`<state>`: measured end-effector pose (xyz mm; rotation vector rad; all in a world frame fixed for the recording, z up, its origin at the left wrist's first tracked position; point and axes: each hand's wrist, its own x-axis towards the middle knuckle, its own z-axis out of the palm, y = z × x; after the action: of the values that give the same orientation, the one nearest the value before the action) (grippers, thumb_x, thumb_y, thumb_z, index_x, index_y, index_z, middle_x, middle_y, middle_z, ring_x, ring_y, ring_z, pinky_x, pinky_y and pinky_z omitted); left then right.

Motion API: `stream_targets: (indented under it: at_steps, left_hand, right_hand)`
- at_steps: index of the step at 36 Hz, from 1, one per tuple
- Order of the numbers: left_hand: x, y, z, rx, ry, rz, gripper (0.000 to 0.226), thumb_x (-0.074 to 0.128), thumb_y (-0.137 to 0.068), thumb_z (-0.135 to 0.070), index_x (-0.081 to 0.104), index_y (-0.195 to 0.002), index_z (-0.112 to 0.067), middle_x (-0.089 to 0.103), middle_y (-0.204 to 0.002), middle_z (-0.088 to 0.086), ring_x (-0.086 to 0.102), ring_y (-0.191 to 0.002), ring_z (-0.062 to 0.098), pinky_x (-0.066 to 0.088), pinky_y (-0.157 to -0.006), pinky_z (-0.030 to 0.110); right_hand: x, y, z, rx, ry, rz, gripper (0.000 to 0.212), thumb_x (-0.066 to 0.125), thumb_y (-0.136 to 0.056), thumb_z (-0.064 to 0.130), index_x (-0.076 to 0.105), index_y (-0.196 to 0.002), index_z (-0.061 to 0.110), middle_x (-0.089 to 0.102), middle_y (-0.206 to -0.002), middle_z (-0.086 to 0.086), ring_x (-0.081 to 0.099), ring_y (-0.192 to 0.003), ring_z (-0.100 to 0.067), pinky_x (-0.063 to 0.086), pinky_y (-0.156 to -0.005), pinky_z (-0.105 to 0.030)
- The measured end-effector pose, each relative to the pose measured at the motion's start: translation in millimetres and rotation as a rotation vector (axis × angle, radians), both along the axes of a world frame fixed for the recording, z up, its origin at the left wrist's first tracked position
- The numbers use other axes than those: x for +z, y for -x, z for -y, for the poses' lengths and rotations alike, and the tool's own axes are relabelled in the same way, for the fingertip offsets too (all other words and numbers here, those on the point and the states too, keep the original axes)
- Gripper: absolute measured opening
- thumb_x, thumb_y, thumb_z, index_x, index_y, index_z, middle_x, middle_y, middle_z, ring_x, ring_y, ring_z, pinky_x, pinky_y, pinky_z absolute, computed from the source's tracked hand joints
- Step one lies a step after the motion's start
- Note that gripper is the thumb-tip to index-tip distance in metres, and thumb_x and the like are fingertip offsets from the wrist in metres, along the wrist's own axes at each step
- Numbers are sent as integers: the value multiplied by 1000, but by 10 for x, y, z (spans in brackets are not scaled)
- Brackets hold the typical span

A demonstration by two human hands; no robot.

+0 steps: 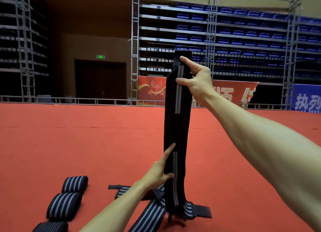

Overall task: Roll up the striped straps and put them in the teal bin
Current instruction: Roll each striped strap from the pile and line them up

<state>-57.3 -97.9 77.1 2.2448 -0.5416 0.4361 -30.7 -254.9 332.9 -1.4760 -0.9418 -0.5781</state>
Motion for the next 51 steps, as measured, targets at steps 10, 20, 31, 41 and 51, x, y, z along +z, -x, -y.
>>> stream_targets:
  at_steps: [10,20,31,41,51]
  left_hand:
    - [-189,-31,-105,65,-102,-111,105,67,-92,-8,-6,-139,-67,20,-163,-3,35,-144,18,34,-109,19]
    - [-305,-45,-165,91,145,-199,107,74,-86,-6,3,-151,-54,16,-160,-10,50,-127,12,52,-79,12]
    - [-705,-75,-45,29,363,-502,95,71,-84,7,26,-150,-44,48,-139,0,66,-95,16,56,-62,28]
    - [-1229,-405,-61,124,107,-479,73,80,-76,-2,46,-135,-28,56,-136,3,60,-117,17,55,-94,43]
    - [-1235,-443,-93,104,-368,-545,71,65,-95,-35,28,-155,-32,60,-117,16,57,-105,25,36,-84,17]
  right_hand:
    - [53,21,26,-28,-58,1,70,74,-76,-14,56,-138,13,61,-126,3,57,-109,0,50,-85,-8]
    - [-156,-69,-8,-61,-54,-27,70,77,-74,-10,58,-137,16,63,-124,5,58,-107,-1,49,-88,-9]
    - [-764,-408,-140,-93,-12,-101,71,80,-72,-7,59,-136,14,61,-136,-3,53,-121,-7,36,-85,4]
    - [-1432,-792,-184,-89,28,-183,71,80,-70,-10,60,-135,12,62,-136,-1,53,-128,-7,37,-105,-14]
    - [-1921,-1080,-228,-86,69,-256,70,78,-69,-13,62,-133,12,64,-128,2,57,-118,-3,43,-103,-17]
